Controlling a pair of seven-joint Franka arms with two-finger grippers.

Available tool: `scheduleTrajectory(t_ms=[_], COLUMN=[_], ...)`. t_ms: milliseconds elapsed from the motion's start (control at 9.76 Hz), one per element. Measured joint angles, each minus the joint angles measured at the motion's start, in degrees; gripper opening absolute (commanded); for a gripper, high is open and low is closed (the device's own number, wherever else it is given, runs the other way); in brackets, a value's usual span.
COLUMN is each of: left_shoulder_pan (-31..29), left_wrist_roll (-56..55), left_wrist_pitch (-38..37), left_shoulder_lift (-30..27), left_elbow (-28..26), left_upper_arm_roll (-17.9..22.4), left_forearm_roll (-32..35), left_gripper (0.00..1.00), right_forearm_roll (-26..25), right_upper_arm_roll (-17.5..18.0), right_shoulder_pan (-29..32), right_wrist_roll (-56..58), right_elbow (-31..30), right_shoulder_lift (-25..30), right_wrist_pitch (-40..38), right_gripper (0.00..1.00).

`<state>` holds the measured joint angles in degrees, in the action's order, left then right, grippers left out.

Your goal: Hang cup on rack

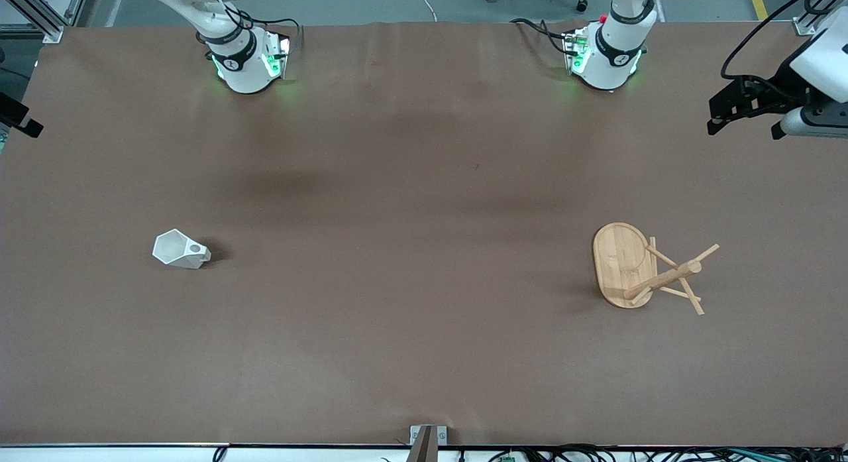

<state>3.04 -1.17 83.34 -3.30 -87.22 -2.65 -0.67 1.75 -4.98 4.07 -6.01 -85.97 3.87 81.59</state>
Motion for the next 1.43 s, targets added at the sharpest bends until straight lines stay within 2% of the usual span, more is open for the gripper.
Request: scheduleTrajectory(t_ms=[307,512,614,819,1127,1434], left_shoulder_pan=[-0.7,-0.3,0.0,0.1,0.2,0.2], left_wrist_roll=[0.0,0.0,0.0,0.0,0.0,0.0], left_wrist_pitch=[0.2,1.0,1.1,1.2,1.2,1.1], left_shoulder_lift=[-0.7,-0.5,-0.5,-0.5,-0.2,2.5], left_elbow=[0.2,0.2,0.4,1.0,1.2,1.1], left_upper_arm_roll=[0.0,-0.4,-0.7,-1.4,-3.2,-5.4], left_forearm_roll=[0.0,0.0,0.0,0.0,0.0,0.0], left_gripper=[1.00,1.00,1.00,1.00,1.00,1.00], right_forearm_roll=[-0.1,-0.2,-0.2,-0.2,-0.2,-0.2], right_upper_arm_roll=[0.0,-0.1,-0.2,-0.2,-0.2,-0.2], right_shoulder_pan=[0.0,0.3,0.8,1.7,1.8,2.2], right_wrist_roll=[0.6,2.6,3.0,3.7,6.2,10.3], right_elbow=[-0.3,-1.1,-2.8,-10.9,-26.2,-35.2], right_shoulder_lift=[-0.9,-5.1,-7.7,-11.6,-15.5,-20.6], right_wrist_pitch=[-0.1,1.1,4.9,17.2,40.8,57.5], right_gripper=[1.00,1.00,1.00,1.00,1.00,1.00])
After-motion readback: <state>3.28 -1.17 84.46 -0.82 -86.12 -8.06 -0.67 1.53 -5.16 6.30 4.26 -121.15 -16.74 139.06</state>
